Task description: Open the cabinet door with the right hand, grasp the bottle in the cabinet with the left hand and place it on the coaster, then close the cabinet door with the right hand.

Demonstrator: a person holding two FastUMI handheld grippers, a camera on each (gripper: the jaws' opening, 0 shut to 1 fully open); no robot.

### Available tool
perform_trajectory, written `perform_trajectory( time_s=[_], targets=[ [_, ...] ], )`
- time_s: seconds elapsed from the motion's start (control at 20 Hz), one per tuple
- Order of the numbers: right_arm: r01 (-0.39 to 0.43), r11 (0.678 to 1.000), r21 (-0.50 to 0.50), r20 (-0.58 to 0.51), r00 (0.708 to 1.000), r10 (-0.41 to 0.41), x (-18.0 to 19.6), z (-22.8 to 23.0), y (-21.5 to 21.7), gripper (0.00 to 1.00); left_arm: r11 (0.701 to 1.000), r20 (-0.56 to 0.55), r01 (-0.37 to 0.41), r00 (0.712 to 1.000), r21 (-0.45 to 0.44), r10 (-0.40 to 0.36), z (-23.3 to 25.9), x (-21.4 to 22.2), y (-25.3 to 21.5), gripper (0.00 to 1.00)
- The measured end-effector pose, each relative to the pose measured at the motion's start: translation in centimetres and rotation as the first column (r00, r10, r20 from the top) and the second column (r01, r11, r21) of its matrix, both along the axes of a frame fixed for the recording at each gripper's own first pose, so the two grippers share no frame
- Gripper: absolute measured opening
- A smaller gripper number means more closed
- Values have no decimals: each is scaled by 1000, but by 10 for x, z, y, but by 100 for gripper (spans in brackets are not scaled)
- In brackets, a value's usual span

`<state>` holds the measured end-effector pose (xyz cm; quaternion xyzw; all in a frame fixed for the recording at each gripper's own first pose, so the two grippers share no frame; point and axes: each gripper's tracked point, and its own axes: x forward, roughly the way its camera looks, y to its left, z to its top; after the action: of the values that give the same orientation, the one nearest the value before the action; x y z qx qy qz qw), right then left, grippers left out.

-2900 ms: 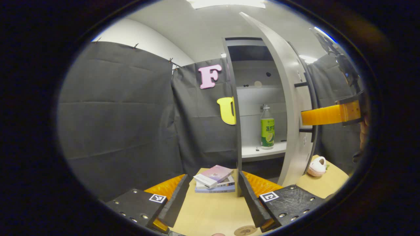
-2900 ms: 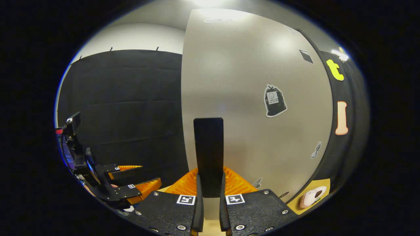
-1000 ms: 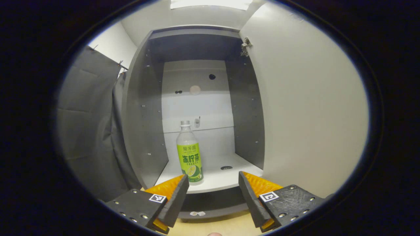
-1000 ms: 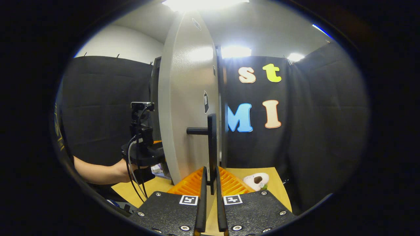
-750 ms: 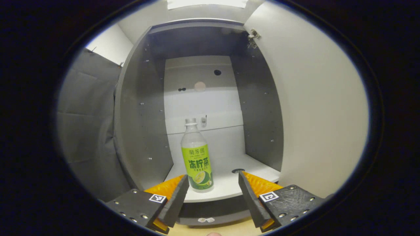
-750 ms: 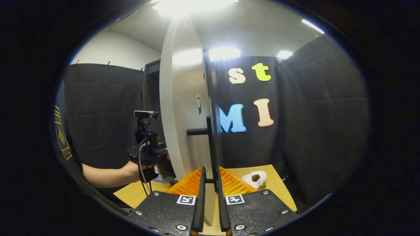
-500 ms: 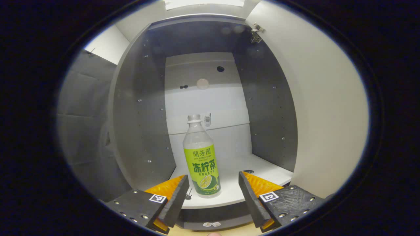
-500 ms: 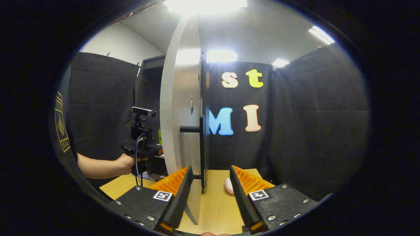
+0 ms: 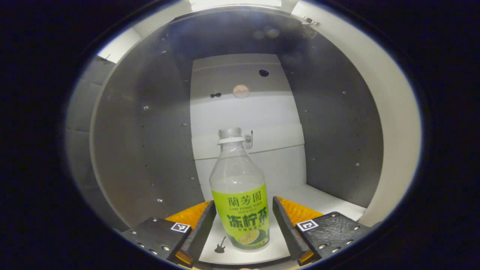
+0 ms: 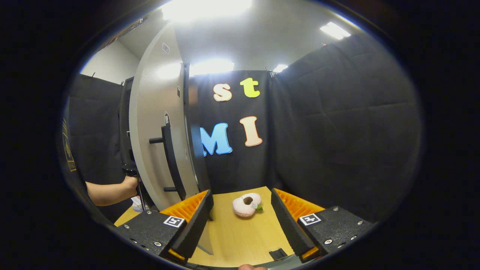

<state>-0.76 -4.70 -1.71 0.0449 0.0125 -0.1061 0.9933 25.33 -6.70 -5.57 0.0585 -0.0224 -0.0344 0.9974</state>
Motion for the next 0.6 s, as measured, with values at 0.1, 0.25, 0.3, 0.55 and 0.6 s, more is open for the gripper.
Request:
perform_trajectory(
  time_s=[0.1,0.25,0.3,0.55,0.6],
  targets=[
    [21,998,-51,-1,1000,-21,5,2,-8,92,1000,2,2,1000,2,-2,4,6,1,87],
    [6,996,-91,-12,1000,-7,17,-1,-12,92,998,-4,53,999,-21,-53,7,-2,-13,69],
    [-4,996,-93,-9,1000,3,22,-1,-13,96,999,6,40,999,-21,-40,13,-7,-9,69],
    [-38,997,-74,15,999,39,50,-6,-39,95,1000,64,7,998,18,-8,43,-49,-9,65],
    [-48,997,-64,20,999,50,59,-8,-44,95,1000,72,-5,997,16,3,49,-63,-7,65]
  ],
)
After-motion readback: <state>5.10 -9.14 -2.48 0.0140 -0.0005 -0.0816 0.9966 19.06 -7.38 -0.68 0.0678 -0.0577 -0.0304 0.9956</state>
